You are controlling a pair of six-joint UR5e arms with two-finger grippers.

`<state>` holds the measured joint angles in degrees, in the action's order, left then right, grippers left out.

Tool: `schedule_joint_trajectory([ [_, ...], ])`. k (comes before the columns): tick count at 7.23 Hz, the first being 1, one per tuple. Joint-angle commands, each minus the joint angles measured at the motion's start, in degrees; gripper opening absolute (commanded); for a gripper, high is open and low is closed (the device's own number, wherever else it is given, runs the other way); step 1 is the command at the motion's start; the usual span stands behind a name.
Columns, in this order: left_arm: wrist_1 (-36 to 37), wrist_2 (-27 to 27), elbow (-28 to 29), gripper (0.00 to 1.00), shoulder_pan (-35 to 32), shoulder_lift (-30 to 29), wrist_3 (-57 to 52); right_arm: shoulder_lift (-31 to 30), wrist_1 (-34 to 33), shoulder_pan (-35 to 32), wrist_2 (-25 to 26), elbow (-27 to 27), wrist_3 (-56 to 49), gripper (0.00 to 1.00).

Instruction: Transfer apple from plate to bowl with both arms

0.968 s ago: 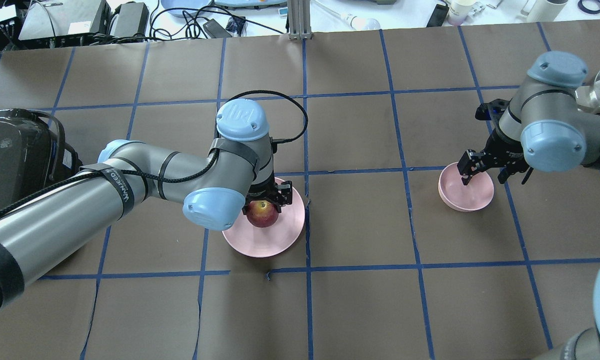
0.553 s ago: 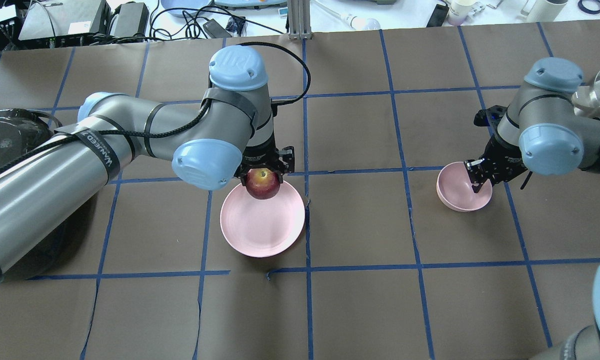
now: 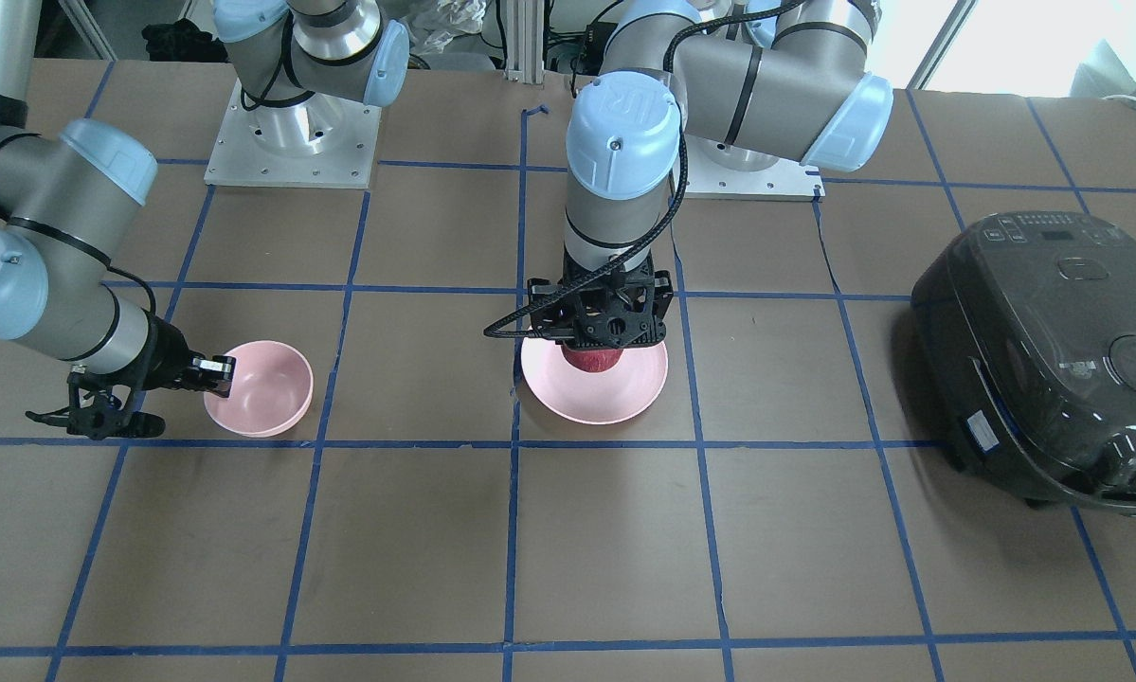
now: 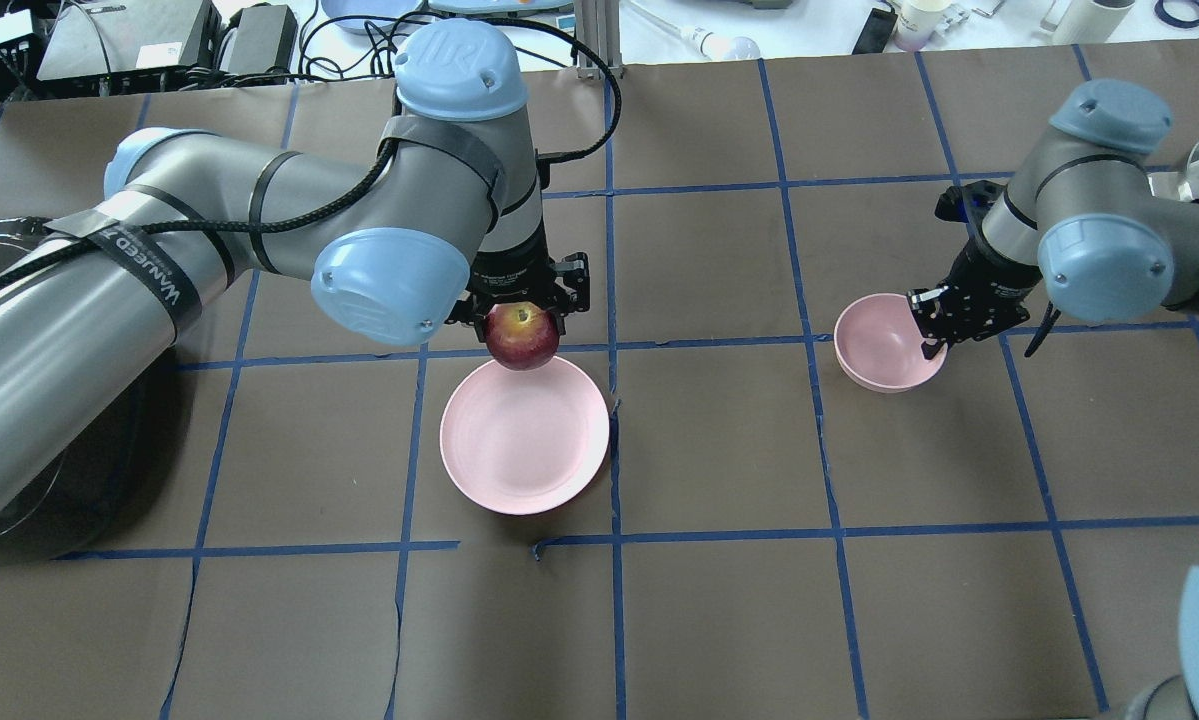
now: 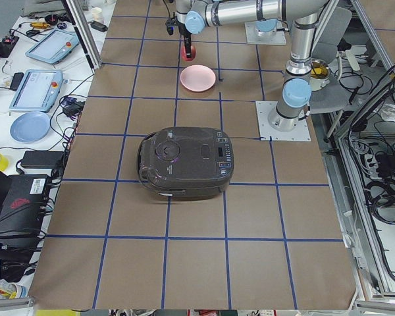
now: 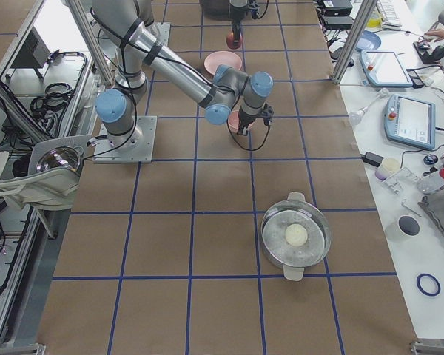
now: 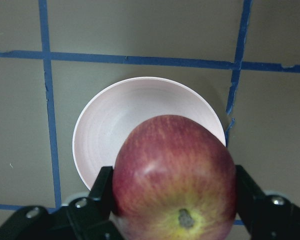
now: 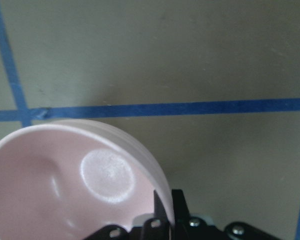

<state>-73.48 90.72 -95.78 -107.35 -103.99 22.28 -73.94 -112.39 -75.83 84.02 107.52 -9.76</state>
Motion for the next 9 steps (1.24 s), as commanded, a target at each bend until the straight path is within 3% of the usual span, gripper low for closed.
schedule_joint_trajectory([
  [1,0.2,0.0,0.0,0.03,0.1,-0.6,0.2,-0.7,1.1,-9.1,-1.7,-1.3,9.5,0.0],
  [4,0.3,-0.3,-0.1,0.03,0.1,-0.9,0.3,0.2,-1.0,-13.1,-9.0,2.1,10.8,0.0],
  [6,0.3,-0.3,0.0,0.01,0.1,-1.0,0.3,0.4,-7.5,-13.1,-8.3,7.2,10.7,0.0],
  [7,0.4,-0.2,-0.3,0.01,0.1,-1.0,0.3,0.4,-8.4,-13.0,-8.1,7.5,10.6,0.18],
  [8,0.5,-0.4,0.0,0.0,0.2,-1.1,-0.2,0.3,-8.5,-12.9,-7.9,7.4,11.1,0.65],
  [9,0.5,-0.5,0.0,0.0,0.1,-1.6,0.1,-0.4,-7.6,-12.4,-7.8,6.0,11.4,1.0],
])
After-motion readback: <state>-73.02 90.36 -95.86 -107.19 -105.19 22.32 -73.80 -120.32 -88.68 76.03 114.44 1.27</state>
